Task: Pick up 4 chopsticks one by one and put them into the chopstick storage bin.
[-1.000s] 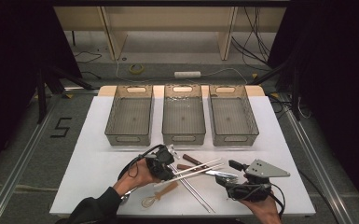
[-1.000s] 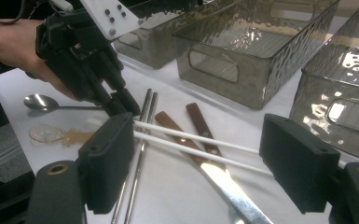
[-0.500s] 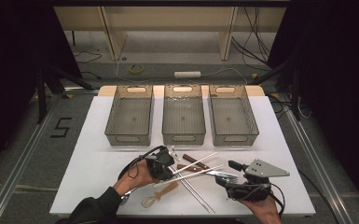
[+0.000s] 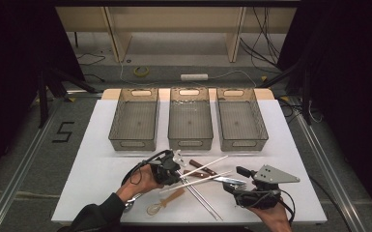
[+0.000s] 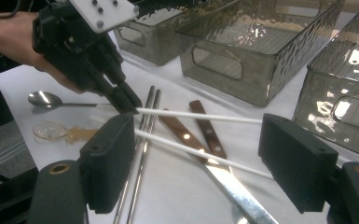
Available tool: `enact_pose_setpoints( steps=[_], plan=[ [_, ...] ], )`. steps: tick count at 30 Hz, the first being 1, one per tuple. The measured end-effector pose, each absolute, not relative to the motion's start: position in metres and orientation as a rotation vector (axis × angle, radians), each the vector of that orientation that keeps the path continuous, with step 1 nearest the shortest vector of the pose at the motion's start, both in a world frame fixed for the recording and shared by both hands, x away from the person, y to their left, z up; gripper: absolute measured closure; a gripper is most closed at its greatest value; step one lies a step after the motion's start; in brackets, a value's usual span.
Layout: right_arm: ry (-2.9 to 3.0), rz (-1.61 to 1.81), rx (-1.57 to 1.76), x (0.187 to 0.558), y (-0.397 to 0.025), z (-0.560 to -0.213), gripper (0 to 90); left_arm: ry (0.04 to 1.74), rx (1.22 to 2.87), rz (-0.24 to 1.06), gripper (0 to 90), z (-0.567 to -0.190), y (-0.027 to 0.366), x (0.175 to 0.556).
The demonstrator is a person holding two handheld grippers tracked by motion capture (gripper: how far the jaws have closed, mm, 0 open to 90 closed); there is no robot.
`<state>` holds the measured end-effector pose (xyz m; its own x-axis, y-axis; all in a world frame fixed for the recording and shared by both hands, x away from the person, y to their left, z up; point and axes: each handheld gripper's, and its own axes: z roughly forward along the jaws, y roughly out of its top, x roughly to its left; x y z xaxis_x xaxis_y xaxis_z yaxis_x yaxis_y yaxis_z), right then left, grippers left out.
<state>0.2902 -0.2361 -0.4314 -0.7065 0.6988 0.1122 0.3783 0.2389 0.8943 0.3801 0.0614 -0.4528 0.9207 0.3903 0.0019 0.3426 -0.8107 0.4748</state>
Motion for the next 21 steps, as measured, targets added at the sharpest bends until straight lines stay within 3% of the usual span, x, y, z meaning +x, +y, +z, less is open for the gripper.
enact_pose_setpoints(
  steps=[21],
  plan=[
    [2.182, 1.472, 1.005, 0.289, -0.238, -0.430, 27.5, 0.663, 2.340, 0.239, 83.6, -0.400, 0.103, 0.388]
  ],
)
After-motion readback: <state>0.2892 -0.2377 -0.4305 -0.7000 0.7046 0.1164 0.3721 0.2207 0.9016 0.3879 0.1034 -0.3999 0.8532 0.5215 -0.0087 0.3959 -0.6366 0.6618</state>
